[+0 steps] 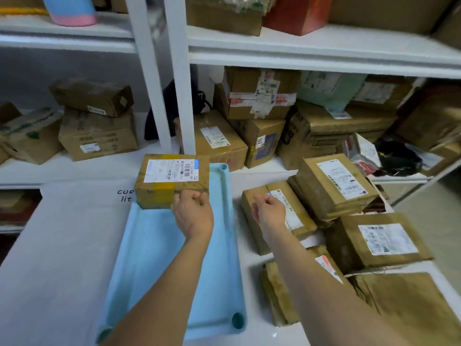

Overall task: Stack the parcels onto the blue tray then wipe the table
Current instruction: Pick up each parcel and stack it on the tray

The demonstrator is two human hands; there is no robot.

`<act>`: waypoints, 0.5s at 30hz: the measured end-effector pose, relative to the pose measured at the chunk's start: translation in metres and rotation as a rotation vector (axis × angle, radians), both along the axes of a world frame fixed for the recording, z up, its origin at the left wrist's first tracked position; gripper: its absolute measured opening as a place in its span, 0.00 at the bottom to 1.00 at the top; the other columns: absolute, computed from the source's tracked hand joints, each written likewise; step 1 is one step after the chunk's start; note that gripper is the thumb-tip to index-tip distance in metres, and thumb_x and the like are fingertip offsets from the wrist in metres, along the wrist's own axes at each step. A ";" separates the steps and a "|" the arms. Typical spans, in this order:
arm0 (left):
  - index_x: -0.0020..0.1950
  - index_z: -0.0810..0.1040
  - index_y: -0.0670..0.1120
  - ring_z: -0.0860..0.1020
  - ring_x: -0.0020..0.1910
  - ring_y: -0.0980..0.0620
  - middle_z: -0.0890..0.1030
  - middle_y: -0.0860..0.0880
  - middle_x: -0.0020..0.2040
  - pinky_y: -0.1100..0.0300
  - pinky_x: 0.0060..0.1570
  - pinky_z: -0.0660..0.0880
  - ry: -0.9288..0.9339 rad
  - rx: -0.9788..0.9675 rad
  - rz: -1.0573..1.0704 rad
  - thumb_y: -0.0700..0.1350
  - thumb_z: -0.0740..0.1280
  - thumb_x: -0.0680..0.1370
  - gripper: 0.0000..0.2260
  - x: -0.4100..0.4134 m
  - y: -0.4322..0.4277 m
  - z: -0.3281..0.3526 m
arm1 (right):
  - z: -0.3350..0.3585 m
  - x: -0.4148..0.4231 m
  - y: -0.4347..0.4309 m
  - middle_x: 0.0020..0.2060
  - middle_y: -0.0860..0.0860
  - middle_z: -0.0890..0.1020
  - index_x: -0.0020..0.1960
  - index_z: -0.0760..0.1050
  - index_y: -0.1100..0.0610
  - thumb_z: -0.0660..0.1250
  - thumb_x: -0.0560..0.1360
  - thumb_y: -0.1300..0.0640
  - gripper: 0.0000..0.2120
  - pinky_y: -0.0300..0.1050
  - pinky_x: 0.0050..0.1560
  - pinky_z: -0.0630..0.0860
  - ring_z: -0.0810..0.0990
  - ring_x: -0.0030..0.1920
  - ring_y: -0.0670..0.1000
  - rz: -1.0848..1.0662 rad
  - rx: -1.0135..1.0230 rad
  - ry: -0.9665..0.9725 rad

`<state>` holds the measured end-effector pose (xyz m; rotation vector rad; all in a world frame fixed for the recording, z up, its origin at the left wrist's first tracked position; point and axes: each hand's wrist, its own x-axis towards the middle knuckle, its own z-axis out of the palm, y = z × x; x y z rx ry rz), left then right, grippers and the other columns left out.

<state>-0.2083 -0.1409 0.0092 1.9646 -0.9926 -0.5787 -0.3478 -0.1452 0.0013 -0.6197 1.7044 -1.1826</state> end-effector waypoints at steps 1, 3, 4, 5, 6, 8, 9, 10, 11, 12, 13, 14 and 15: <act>0.48 0.78 0.41 0.70 0.58 0.41 0.75 0.41 0.55 0.52 0.51 0.68 0.009 -0.002 -0.034 0.43 0.65 0.76 0.06 -0.013 0.002 0.000 | 0.000 -0.012 0.005 0.27 0.51 0.72 0.33 0.71 0.57 0.63 0.76 0.64 0.13 0.40 0.33 0.67 0.68 0.29 0.49 -0.022 0.008 0.002; 0.46 0.78 0.40 0.72 0.56 0.41 0.77 0.40 0.52 0.54 0.48 0.68 0.045 0.013 -0.115 0.43 0.63 0.77 0.08 -0.039 0.004 -0.003 | -0.001 -0.040 0.016 0.31 0.51 0.75 0.38 0.75 0.57 0.62 0.76 0.66 0.09 0.38 0.31 0.68 0.70 0.30 0.48 -0.078 0.036 -0.009; 0.46 0.78 0.39 0.73 0.55 0.40 0.78 0.40 0.51 0.54 0.47 0.68 0.070 0.040 -0.168 0.44 0.61 0.78 0.10 -0.048 0.006 -0.005 | -0.001 -0.050 0.020 0.32 0.51 0.76 0.39 0.76 0.57 0.62 0.76 0.66 0.09 0.38 0.31 0.68 0.70 0.30 0.48 -0.106 0.055 -0.019; 0.45 0.78 0.38 0.74 0.54 0.39 0.78 0.39 0.50 0.54 0.47 0.69 0.086 0.075 -0.230 0.44 0.60 0.78 0.11 -0.059 0.007 -0.008 | -0.002 -0.062 0.025 0.34 0.52 0.76 0.38 0.76 0.56 0.62 0.76 0.66 0.11 0.38 0.31 0.68 0.70 0.30 0.48 -0.139 0.067 -0.019; 0.45 0.79 0.38 0.75 0.54 0.39 0.79 0.38 0.50 0.54 0.48 0.70 0.099 0.121 -0.288 0.44 0.60 0.79 0.12 -0.071 0.009 -0.010 | -0.003 -0.074 0.029 0.35 0.52 0.76 0.37 0.75 0.55 0.61 0.76 0.65 0.11 0.39 0.33 0.68 0.70 0.31 0.48 -0.165 0.074 0.004; 0.49 0.80 0.40 0.76 0.54 0.40 0.81 0.40 0.53 0.54 0.51 0.72 0.127 0.230 -0.399 0.44 0.61 0.79 0.11 -0.096 0.018 -0.011 | -0.005 -0.103 0.040 0.36 0.51 0.75 0.39 0.75 0.56 0.61 0.76 0.63 0.09 0.42 0.40 0.69 0.72 0.36 0.49 -0.189 0.121 0.086; 0.53 0.80 0.40 0.77 0.56 0.42 0.81 0.41 0.55 0.55 0.53 0.72 0.140 0.286 -0.445 0.44 0.61 0.79 0.11 -0.103 0.023 -0.013 | -0.006 -0.113 0.045 0.38 0.51 0.76 0.43 0.76 0.56 0.61 0.76 0.62 0.07 0.43 0.44 0.70 0.74 0.41 0.51 -0.178 0.158 0.128; 0.56 0.79 0.41 0.76 0.57 0.42 0.80 0.43 0.58 0.56 0.55 0.72 0.137 0.345 -0.490 0.44 0.61 0.79 0.12 -0.112 0.028 -0.015 | -0.007 -0.125 0.051 0.43 0.53 0.77 0.49 0.76 0.56 0.61 0.76 0.61 0.06 0.44 0.47 0.71 0.75 0.45 0.53 -0.151 0.206 0.171; 0.57 0.79 0.40 0.76 0.58 0.43 0.80 0.43 0.58 0.56 0.55 0.72 0.123 0.399 -0.524 0.45 0.61 0.79 0.13 -0.122 0.035 -0.015 | -0.008 -0.138 0.056 0.48 0.54 0.78 0.54 0.76 0.55 0.61 0.77 0.60 0.08 0.46 0.50 0.74 0.76 0.49 0.55 -0.119 0.256 0.206; 0.57 0.79 0.40 0.77 0.58 0.42 0.80 0.42 0.58 0.56 0.55 0.73 0.117 0.448 -0.540 0.46 0.61 0.79 0.13 -0.129 0.040 -0.017 | -0.009 -0.148 0.061 0.53 0.55 0.78 0.58 0.75 0.55 0.62 0.77 0.59 0.11 0.49 0.53 0.76 0.77 0.52 0.57 -0.085 0.308 0.242; 0.56 0.79 0.40 0.78 0.56 0.42 0.80 0.41 0.57 0.55 0.53 0.74 0.127 0.486 -0.542 0.47 0.61 0.79 0.14 -0.134 0.044 -0.020 | -0.011 -0.155 0.065 0.55 0.56 0.78 0.61 0.75 0.57 0.62 0.77 0.58 0.13 0.51 0.54 0.77 0.78 0.53 0.58 -0.049 0.351 0.277; 0.55 0.79 0.40 0.78 0.53 0.42 0.81 0.40 0.55 0.55 0.50 0.74 0.157 0.529 -0.532 0.47 0.62 0.78 0.14 -0.137 0.049 -0.024 | -0.011 -0.161 0.068 0.55 0.57 0.78 0.62 0.74 0.59 0.62 0.77 0.58 0.15 0.50 0.53 0.77 0.78 0.53 0.59 -0.005 0.387 0.308; 0.54 0.78 0.39 0.79 0.51 0.43 0.81 0.41 0.54 0.56 0.47 0.73 0.199 0.569 -0.507 0.48 0.63 0.78 0.13 -0.141 0.054 -0.025 | -0.012 -0.166 0.071 0.52 0.58 0.78 0.62 0.74 0.62 0.60 0.78 0.58 0.15 0.49 0.50 0.76 0.77 0.51 0.59 0.051 0.430 0.328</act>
